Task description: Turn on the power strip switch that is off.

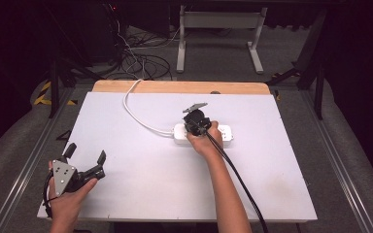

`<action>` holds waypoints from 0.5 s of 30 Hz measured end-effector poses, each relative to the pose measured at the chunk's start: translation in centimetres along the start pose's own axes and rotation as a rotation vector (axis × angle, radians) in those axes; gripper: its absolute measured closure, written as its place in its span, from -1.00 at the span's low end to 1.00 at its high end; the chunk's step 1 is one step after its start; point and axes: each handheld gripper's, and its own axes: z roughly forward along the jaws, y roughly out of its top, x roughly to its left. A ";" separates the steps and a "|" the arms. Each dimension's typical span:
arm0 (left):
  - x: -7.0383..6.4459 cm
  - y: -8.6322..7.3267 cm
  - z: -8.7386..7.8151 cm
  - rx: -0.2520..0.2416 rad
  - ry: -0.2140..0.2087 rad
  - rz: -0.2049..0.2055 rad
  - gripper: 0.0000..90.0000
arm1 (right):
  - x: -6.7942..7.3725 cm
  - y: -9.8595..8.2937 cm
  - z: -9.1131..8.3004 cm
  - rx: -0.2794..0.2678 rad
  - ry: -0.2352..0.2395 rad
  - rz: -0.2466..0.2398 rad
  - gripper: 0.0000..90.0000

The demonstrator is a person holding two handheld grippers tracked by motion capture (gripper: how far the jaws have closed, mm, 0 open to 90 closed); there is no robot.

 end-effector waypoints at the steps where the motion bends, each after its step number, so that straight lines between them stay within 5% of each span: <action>1: 0.0 0.0 0.0 -0.001 0.002 0.000 -0.89 | 0.1 0.0 0.0 0.001 -0.006 -0.009 1.00; 15: 0.0 0.0 0.0 0.000 0.001 0.001 -0.89 | 0.1 -0.1 0.0 -0.003 -0.012 -0.001 1.00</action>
